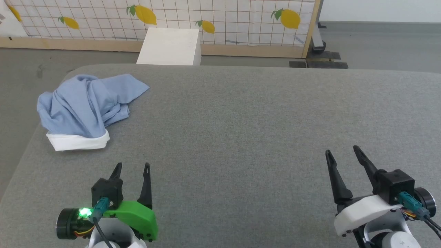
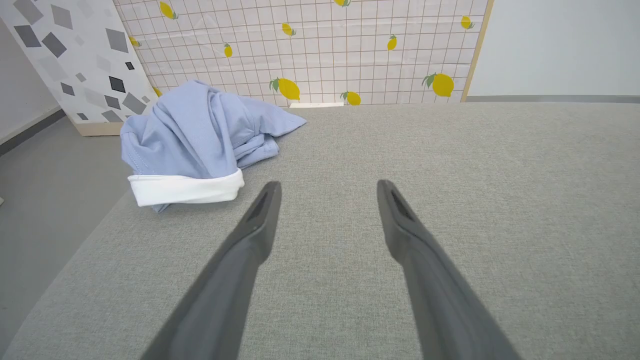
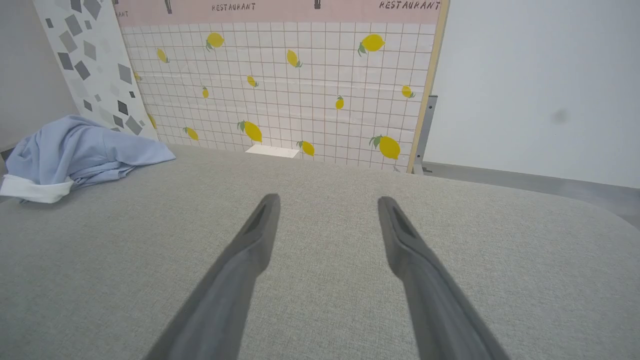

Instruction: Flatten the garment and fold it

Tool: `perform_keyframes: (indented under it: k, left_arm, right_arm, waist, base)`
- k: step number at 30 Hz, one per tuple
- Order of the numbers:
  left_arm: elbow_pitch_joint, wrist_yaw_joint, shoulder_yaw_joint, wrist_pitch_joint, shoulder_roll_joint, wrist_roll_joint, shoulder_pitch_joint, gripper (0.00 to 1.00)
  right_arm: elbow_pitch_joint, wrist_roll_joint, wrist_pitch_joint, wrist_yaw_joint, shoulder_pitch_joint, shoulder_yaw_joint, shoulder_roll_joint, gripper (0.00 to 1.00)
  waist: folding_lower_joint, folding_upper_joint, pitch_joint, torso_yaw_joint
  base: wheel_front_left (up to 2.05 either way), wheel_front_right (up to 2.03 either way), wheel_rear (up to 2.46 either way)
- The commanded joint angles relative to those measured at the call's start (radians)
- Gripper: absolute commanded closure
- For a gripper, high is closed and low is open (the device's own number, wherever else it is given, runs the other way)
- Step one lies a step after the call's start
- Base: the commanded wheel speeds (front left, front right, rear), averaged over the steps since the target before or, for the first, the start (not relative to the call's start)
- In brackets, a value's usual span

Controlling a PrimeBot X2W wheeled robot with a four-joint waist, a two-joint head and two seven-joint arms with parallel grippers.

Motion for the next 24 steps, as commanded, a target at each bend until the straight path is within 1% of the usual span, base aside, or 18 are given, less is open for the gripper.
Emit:
perform_keyframes:
  k: [1,5,11,17,24]
  left_arm:
    - [0.002,0.006,-0.004,0.001,0.008,-0.013,-0.008,0.00]
    - [0.003,0.007,-0.010,0.002,0.012,-0.016,-0.009,0.00]
    - [0.004,0.007,-0.020,0.009,0.021,-0.020,-0.015,0.00]
    - [0.007,0.010,-0.026,0.011,0.039,-0.018,-0.019,0.00]
    - [0.010,0.014,-0.039,0.015,0.051,-0.019,-0.026,0.00]
  right_arm:
    - [-0.008,0.003,-0.008,-0.001,-0.019,-0.001,0.002,0.00]
    - [-0.010,0.010,-0.010,-0.001,-0.018,-0.006,0.002,0.00]
    - [-0.010,0.025,-0.008,-0.001,-0.009,-0.002,0.003,0.00]
    - [-0.011,0.039,-0.001,-0.001,0.000,0.039,0.003,0.00]
    - [-0.015,0.055,0.004,-0.001,0.017,0.056,0.003,0.00]
  waist:
    - [0.0000,0.0000,0.001,0.001]
    - [0.0000,0.0000,0.002,0.004]
    - [0.0000,0.0000,0.003,0.033]
    - [0.0000,0.0000,-0.002,0.084]
    - [0.0000,0.0000,-0.014,0.169]
  base:
    - [0.00,0.00,0.00]
    - [0.00,0.00,0.00]
    - [0.00,0.00,0.00]
    - [0.00,0.00,0.00]
    - [0.00,0.00,0.00]
